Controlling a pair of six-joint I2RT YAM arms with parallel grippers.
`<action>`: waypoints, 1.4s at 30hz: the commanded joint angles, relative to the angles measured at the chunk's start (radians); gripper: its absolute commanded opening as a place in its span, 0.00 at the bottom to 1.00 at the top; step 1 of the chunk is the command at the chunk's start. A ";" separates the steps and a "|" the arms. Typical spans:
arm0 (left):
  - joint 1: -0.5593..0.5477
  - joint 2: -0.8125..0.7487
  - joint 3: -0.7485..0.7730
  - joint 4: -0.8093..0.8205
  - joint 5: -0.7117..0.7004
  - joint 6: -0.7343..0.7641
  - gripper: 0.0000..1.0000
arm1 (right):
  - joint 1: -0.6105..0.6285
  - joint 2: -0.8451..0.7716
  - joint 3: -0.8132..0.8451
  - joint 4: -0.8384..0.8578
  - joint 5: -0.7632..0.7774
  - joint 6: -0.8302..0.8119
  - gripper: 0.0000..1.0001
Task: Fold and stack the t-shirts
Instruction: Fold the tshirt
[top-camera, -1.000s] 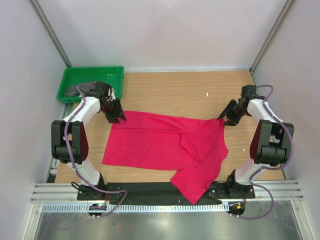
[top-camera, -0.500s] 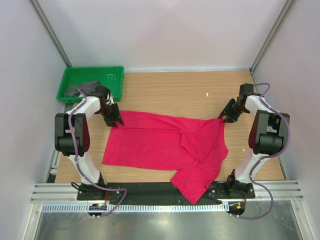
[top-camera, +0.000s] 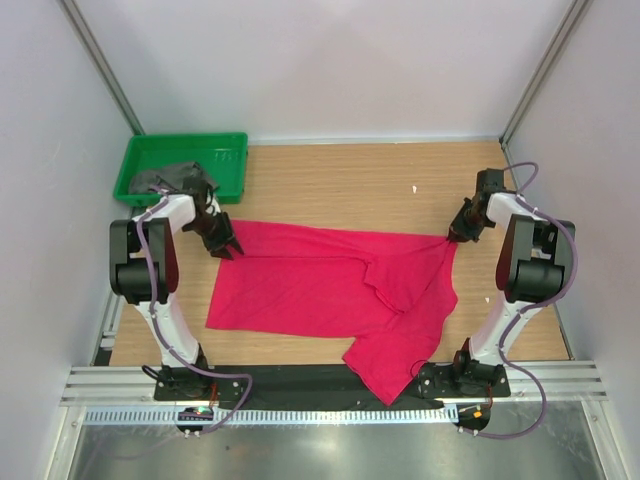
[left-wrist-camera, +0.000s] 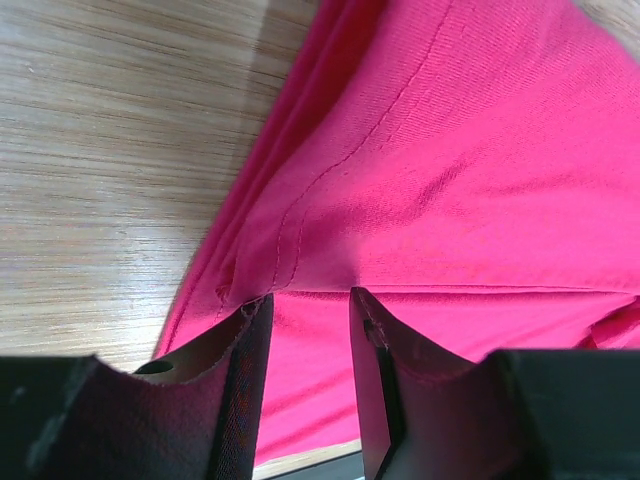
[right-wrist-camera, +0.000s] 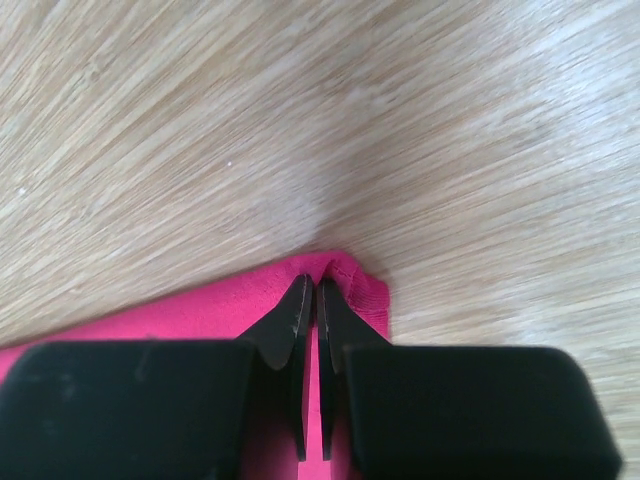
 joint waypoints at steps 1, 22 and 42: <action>0.025 0.040 -0.040 0.046 -0.087 0.032 0.39 | -0.002 -0.026 -0.014 0.083 0.089 -0.034 0.08; 0.026 -0.235 -0.012 0.008 -0.089 0.003 0.48 | 0.079 0.121 0.341 -0.110 0.063 -0.019 0.40; 0.026 -0.061 0.011 0.046 -0.064 -0.003 0.42 | 0.111 -0.272 -0.037 -0.189 -0.178 -0.011 0.43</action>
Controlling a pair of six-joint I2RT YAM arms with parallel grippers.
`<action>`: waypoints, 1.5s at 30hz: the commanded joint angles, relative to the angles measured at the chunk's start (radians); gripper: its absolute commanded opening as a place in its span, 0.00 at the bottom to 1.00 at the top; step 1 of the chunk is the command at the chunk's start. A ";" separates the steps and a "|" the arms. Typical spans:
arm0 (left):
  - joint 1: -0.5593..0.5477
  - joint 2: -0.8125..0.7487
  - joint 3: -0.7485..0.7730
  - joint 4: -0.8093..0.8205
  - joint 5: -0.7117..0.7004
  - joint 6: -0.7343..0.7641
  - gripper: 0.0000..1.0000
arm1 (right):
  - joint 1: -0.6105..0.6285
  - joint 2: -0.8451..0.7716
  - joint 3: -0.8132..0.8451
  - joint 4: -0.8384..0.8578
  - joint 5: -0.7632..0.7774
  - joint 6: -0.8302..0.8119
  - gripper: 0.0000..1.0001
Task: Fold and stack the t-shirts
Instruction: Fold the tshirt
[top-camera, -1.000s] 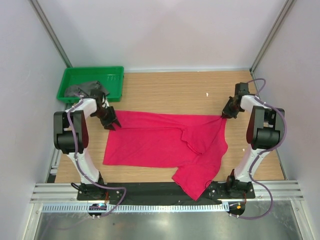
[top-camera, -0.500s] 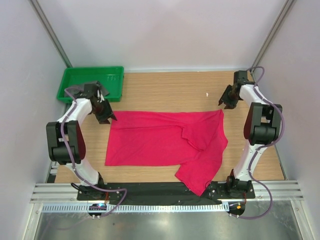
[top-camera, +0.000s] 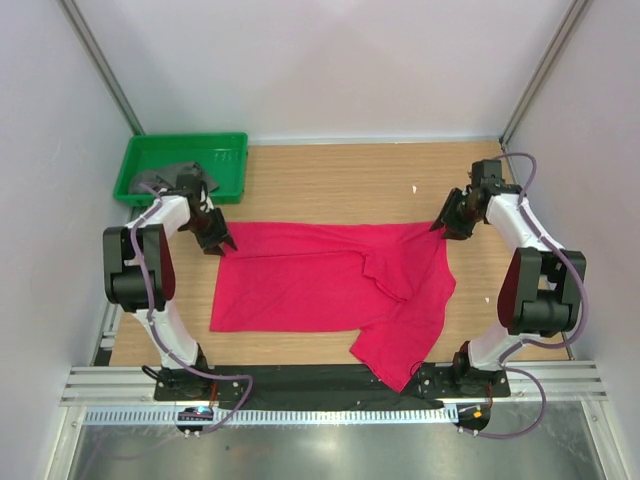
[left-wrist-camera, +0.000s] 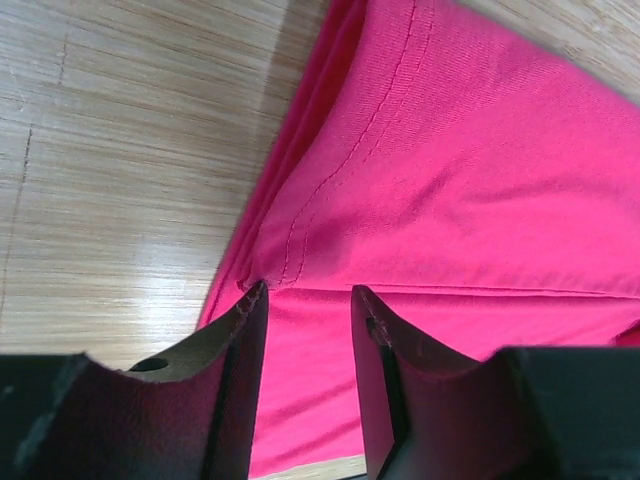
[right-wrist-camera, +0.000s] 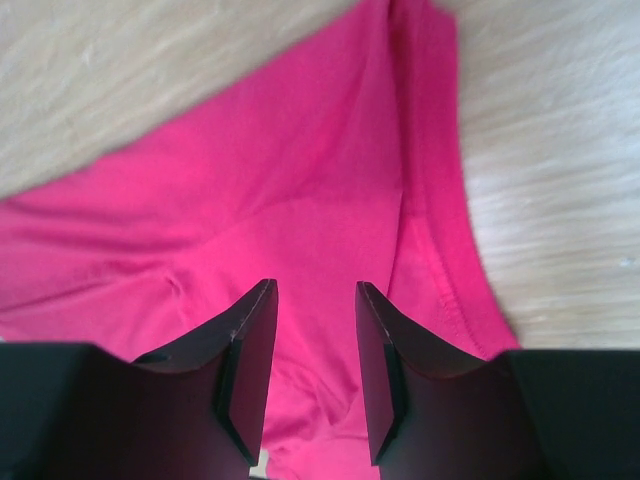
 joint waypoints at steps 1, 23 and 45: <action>0.005 0.013 0.033 0.020 -0.012 0.007 0.40 | 0.026 -0.055 -0.067 -0.040 -0.082 -0.013 0.43; 0.005 0.044 0.081 -0.010 -0.036 0.015 0.02 | 0.054 -0.056 -0.179 -0.019 -0.093 0.027 0.34; 0.005 0.030 0.053 0.003 -0.030 0.007 0.05 | 0.172 -0.202 -0.424 -0.076 -0.182 0.079 0.43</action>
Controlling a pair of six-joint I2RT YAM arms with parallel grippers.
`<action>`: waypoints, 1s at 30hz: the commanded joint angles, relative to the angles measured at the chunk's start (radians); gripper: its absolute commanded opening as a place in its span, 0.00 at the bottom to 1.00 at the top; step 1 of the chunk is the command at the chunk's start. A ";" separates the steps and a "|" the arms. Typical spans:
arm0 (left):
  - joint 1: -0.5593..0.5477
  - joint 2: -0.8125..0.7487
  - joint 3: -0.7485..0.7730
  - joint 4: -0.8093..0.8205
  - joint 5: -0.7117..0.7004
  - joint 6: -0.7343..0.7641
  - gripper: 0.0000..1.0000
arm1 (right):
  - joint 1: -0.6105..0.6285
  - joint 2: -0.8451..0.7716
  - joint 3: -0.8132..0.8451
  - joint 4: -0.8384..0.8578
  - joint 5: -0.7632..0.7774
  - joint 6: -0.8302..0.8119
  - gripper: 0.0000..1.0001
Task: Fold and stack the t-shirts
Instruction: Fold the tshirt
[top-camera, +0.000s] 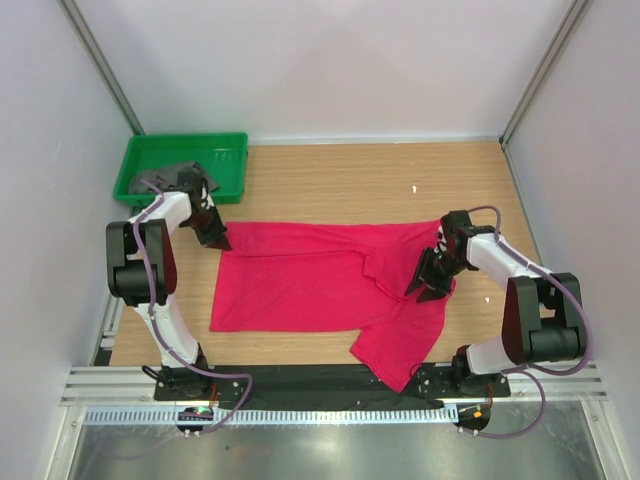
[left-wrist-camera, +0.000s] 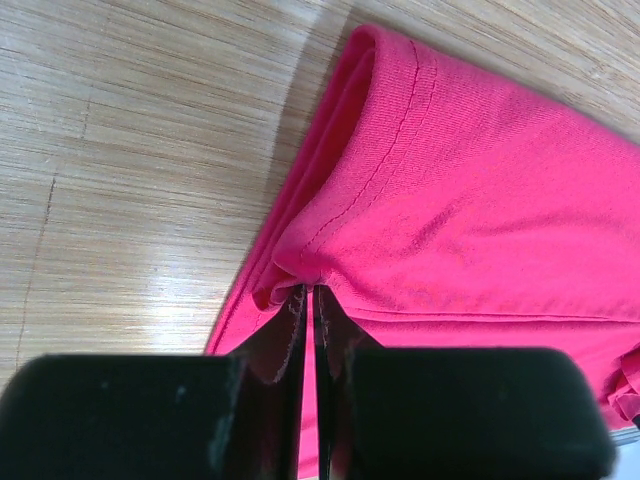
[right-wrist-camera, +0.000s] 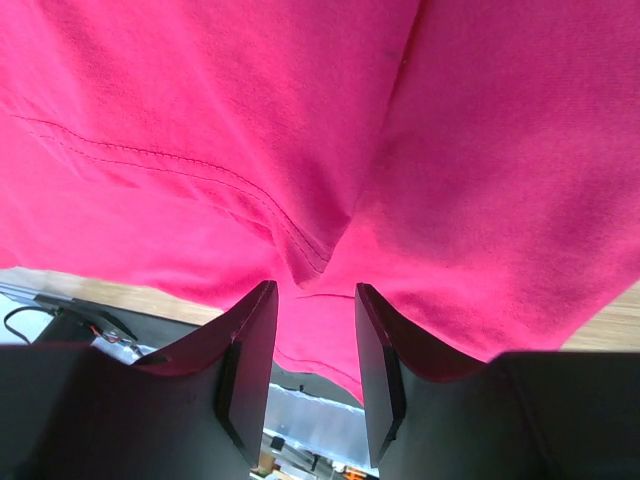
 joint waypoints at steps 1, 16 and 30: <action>0.005 -0.022 -0.001 0.004 -0.004 0.003 0.05 | 0.008 -0.001 -0.005 0.037 -0.025 0.019 0.43; 0.005 -0.001 0.005 0.016 -0.023 0.011 0.00 | 0.014 -0.005 -0.026 0.021 0.027 0.024 0.01; 0.007 0.013 0.018 0.009 -0.046 0.024 0.00 | -0.032 -0.091 -0.022 -0.056 0.151 0.012 0.01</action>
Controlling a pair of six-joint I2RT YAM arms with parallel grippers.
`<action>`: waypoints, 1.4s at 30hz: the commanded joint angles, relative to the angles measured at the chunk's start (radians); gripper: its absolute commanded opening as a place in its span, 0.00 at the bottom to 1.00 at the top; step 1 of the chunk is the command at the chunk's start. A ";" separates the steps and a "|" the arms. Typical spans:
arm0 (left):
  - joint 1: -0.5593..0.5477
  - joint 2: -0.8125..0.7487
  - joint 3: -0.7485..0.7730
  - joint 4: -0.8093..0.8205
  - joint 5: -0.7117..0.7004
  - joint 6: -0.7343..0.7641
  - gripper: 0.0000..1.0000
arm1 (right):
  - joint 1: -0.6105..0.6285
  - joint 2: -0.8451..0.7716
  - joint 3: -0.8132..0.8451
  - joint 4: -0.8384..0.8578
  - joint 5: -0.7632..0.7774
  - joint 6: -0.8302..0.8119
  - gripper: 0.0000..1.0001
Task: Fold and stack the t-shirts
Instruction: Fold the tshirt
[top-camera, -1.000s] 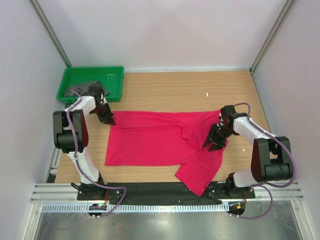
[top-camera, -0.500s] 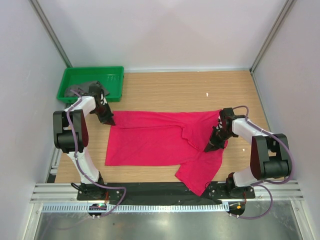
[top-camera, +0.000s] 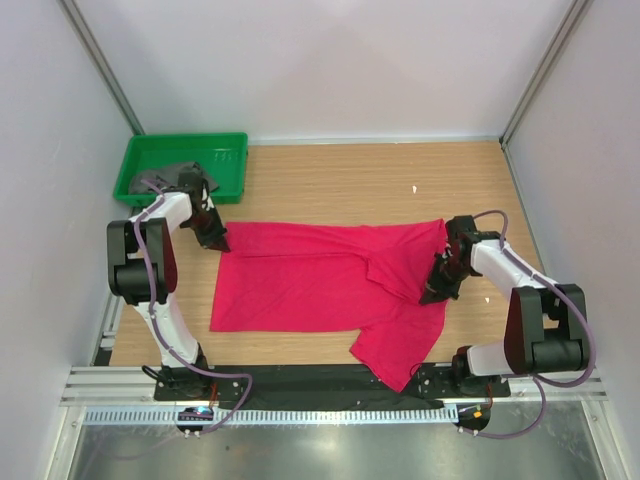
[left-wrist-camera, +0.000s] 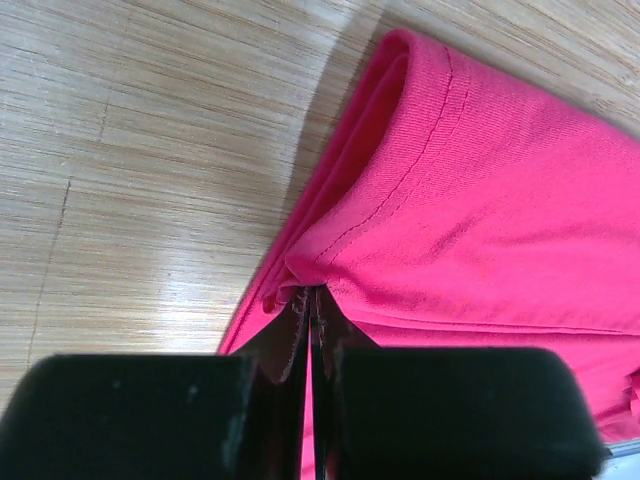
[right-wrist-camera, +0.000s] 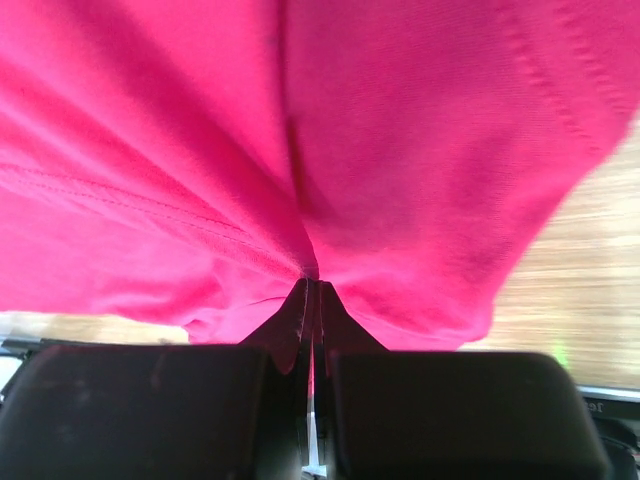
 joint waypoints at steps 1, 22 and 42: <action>0.007 0.001 0.023 0.006 -0.024 0.024 0.00 | -0.031 -0.036 0.025 -0.036 0.047 -0.021 0.01; 0.024 -0.174 -0.028 0.000 -0.072 -0.021 0.47 | -0.157 0.106 0.282 0.027 0.018 -0.094 0.43; 0.016 0.074 0.173 0.118 0.035 0.036 0.61 | -0.171 0.603 0.790 0.131 0.121 -0.230 0.47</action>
